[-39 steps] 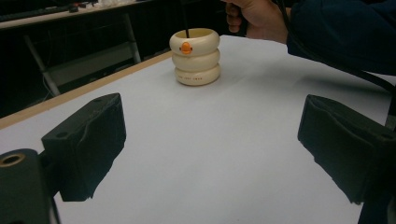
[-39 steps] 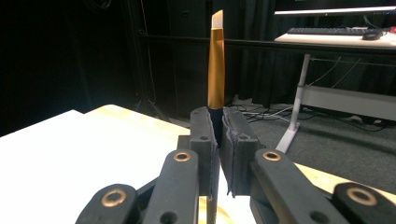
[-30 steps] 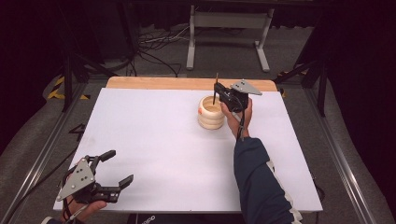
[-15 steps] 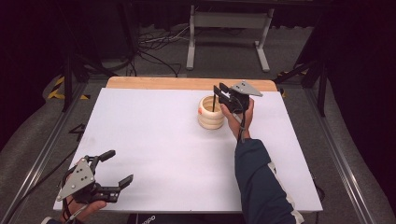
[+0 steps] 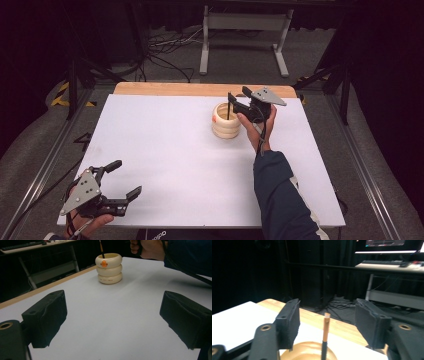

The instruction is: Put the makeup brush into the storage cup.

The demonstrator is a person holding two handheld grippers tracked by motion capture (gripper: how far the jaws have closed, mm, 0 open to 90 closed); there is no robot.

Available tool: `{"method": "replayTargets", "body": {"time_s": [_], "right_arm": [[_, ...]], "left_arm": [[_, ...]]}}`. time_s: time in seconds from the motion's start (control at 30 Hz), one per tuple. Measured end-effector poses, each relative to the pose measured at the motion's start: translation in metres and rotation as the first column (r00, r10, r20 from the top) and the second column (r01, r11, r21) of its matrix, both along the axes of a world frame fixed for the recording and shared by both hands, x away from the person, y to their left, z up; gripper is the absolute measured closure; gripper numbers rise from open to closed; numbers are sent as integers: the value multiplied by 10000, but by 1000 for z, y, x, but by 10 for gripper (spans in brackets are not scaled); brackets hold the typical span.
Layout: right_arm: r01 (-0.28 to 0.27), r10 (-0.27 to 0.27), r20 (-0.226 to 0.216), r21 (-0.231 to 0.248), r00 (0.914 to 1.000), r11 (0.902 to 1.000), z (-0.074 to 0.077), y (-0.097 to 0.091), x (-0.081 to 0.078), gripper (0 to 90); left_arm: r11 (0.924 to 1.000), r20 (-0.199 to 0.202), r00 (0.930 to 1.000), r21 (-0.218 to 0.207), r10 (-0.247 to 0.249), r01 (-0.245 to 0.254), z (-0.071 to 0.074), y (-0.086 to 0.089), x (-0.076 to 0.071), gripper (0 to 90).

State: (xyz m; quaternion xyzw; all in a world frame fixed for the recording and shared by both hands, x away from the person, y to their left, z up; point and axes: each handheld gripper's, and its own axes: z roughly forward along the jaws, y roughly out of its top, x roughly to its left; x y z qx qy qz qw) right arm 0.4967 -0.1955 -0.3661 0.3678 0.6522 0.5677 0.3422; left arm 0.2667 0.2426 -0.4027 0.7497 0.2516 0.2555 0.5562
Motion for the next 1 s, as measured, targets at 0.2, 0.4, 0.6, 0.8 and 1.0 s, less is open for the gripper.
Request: {"method": "replayTargets", "body": {"time_s": [0.2, 0.4, 0.6, 0.8, 1.0], "right_arm": [[279, -275, 346, -113, 9990, 9995, 8, -1, -6, 256], [424, -407, 389, -448, 9984, 9981, 10, 2, -9, 127], [514, -492, 456, -471, 9977, 9976, 11, 0, -10, 90], [452, -419, 649, -507, 9970, 9977, 15, -1, -16, 79], [336, -287, 756, -647, 9967, 9973, 17, -2, -23, 74]], "left_arm": [[10000, -38, 10000, 57, 0, 0, 0, -1, 0, 81], [9999, -98, 9999, 100, -31, 32, -1, -1, 0, 81], [9999, -91, 10000, 135, -33, 34, -1, -1, 0, 80], [9999, -105, 9999, 168, 20, -18, -2, 0, 0, 80], [9998, -106, 9999, 197, 36, -34, -2, 0, 0, 81]]}}
